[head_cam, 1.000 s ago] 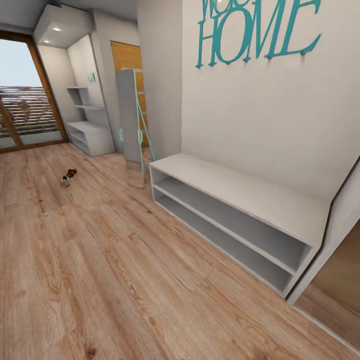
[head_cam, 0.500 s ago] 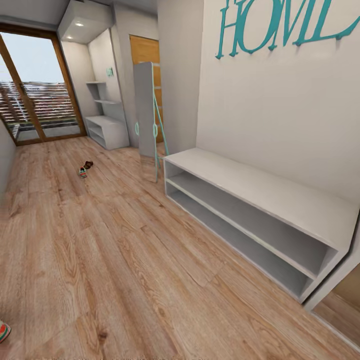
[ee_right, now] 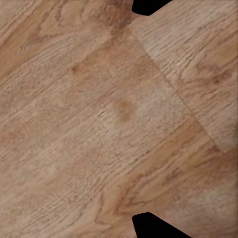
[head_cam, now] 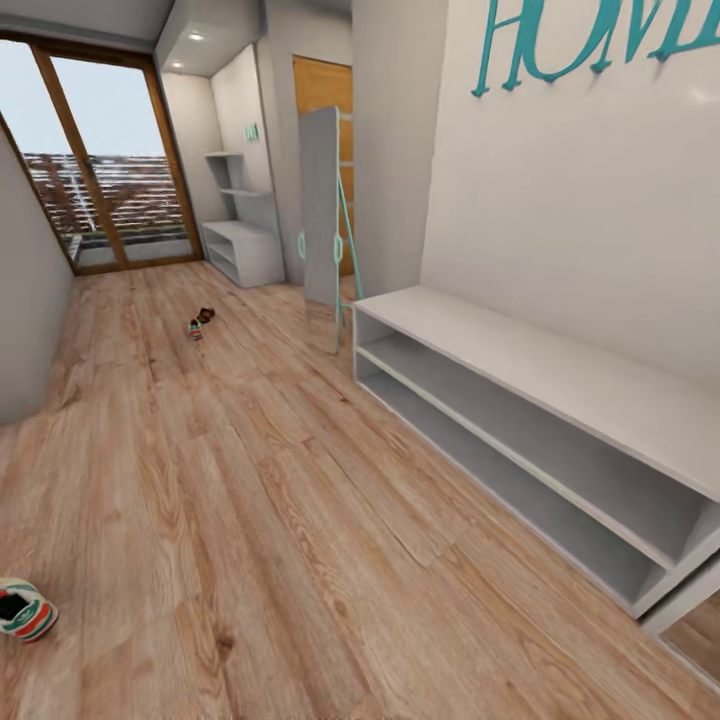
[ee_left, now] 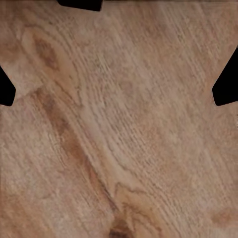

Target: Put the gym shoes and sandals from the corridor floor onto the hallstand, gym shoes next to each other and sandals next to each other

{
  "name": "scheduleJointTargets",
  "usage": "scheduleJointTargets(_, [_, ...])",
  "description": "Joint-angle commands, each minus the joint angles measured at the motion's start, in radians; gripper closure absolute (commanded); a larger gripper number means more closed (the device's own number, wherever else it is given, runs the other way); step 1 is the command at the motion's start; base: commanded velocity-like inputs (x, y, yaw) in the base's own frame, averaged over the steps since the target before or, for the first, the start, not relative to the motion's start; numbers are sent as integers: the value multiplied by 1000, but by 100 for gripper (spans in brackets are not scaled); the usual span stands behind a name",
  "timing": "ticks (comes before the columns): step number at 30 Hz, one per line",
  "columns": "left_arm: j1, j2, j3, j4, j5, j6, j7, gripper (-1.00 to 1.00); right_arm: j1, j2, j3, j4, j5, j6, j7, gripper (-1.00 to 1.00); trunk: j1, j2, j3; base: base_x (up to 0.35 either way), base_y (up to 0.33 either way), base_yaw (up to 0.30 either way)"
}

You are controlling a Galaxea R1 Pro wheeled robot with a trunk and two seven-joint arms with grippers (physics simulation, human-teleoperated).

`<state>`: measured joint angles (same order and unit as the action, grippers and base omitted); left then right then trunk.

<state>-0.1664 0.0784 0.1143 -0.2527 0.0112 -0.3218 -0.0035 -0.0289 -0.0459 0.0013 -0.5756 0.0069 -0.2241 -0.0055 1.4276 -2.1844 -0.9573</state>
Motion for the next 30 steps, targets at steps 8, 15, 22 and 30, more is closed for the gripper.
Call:
scheduleJointTargets(8, [-1,-1,2,0,1,-4,-1,-100,0,0,0,0,1,-3,0,-100,31,-57,-36,0,0,181])
scheduleJointTargets(15, [-1,0,9,-1,2,-4,0,-100,0,0,0,0,1,-3,-1,-100,50,-92,-60,0,0,181])
scheduleJointTargets(22, [-1,0,71,-3,1,-5,-2,-100,0,0,0,0,1,-3,-1,-100,50,-92,-69,0,0,181])
scheduleJointTargets(30, [-1,-2,92,-1,-3,-11,-5,-100,0,0,0,0,0,-4,-1,-100,50,-92,-79,0,0,182])
